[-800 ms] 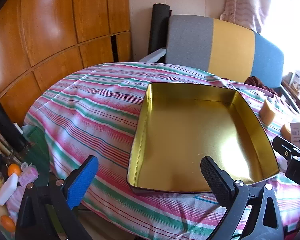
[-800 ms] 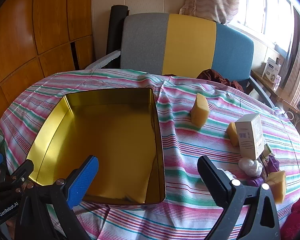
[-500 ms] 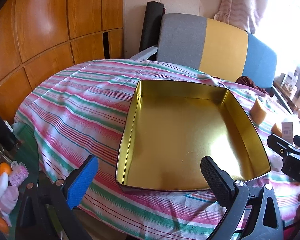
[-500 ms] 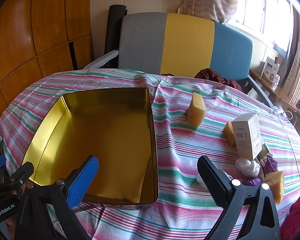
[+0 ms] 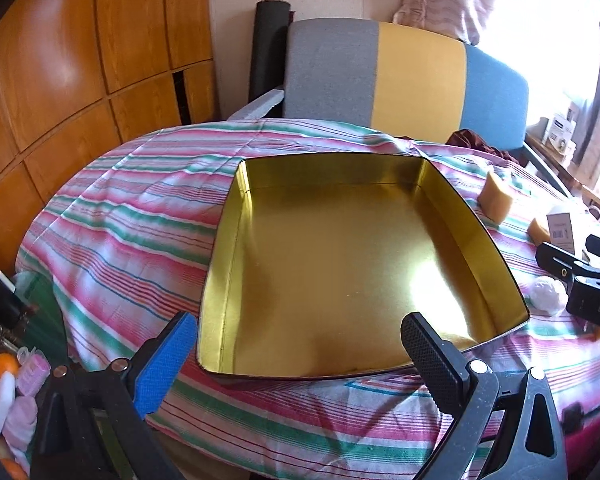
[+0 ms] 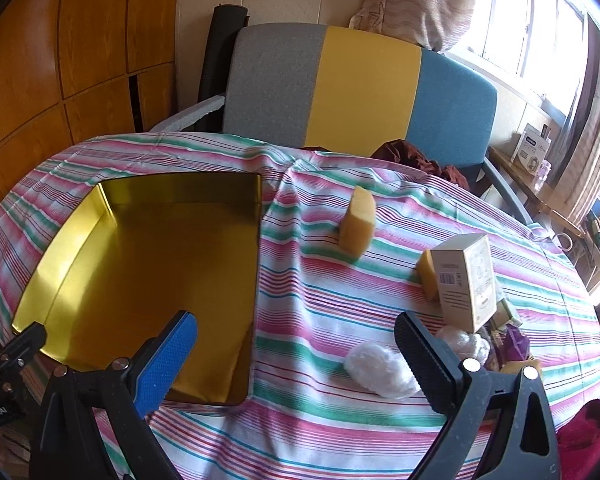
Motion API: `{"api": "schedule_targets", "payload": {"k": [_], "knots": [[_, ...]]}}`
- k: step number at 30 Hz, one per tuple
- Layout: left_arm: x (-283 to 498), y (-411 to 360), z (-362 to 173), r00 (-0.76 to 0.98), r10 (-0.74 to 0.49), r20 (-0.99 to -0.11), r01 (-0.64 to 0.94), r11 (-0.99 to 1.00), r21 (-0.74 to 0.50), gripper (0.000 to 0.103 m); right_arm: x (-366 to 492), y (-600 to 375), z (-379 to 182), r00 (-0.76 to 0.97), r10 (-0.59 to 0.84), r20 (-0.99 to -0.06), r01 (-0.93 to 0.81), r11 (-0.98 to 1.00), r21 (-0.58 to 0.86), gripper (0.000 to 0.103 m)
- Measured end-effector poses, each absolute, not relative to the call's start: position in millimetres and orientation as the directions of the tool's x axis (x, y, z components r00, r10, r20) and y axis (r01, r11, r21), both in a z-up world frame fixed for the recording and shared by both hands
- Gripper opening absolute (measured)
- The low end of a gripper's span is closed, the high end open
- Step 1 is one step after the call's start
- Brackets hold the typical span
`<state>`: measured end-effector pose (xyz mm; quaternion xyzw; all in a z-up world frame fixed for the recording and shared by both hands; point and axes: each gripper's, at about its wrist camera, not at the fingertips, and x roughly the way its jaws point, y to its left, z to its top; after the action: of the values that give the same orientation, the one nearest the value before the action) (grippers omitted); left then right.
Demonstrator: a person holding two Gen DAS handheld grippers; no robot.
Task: Organize objects
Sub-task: 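Reach the right tool to the clear plastic-wrapped bundle and grasp it, then grasp the yellow sponge block with the left tool while the right tool holds the bundle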
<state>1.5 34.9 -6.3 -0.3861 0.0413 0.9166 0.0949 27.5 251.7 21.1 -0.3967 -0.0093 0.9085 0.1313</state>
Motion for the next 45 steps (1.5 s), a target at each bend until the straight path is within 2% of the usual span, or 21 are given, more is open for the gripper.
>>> {"api": "schedule_targets", "payload": {"k": [3,9,13,16,20,22,25,31,41,45], "knots": [[2,42,-4,-0.685,0.149,-0.713,-0.229,-0.973,0.017,0.103,26,269,20,-0.638,0.214,-0.740,-0.191,-0.975,-0.116,0.101],[1,47,-1,-0.680,0.177,-0.711,-0.257,-0.966,0.006,0.103,26,323,13,-0.617,0.022,-0.786,-0.050,-0.999,0.012,0.101],[2,52,-2,-0.676,0.194,-0.711,-0.293,-0.956,0.017,0.103,18,337,-15,-0.522,0.022,-0.853,0.027,-0.999,-0.042,0.101],[1,56,-1,-0.674,0.198,-0.711,-0.301,-0.953,0.020,0.103,13,344,-40,-0.449,-0.005,-0.894,0.061,-0.998,-0.025,0.096],[-3,65,1,-0.672,0.209,-0.711,-0.325,-0.945,0.030,0.103,12,352,-60,-0.415,-0.034,-0.909,0.053,-0.999,0.013,0.094],[-6,71,1,-0.661,0.224,-0.716,-0.344,-0.939,0.024,0.103,12,352,-65,-0.404,-0.019,-0.915,0.055,-0.998,-0.004,0.086],[-12,84,2,-0.640,0.250,-0.727,-0.367,-0.930,0.003,0.103,12,353,-66,-0.398,0.017,-0.917,0.048,-0.998,-0.040,0.038],[-26,130,23,-0.633,0.326,-0.702,-0.460,-0.888,0.004,0.101,15,360,-64,-0.379,0.024,-0.925,0.023,-0.999,-0.035,0.037],[-87,225,32,-0.527,0.404,-0.748,-0.558,-0.828,-0.055,0.098,22,371,-60,-0.349,-0.008,-0.937,-0.007,-1.000,0.011,0.037],[-111,273,21,-0.504,0.383,-0.774,-0.592,-0.806,-0.013,0.097,24,376,-58,-0.345,-0.017,-0.938,-0.013,-1.000,0.023,0.038]]}}
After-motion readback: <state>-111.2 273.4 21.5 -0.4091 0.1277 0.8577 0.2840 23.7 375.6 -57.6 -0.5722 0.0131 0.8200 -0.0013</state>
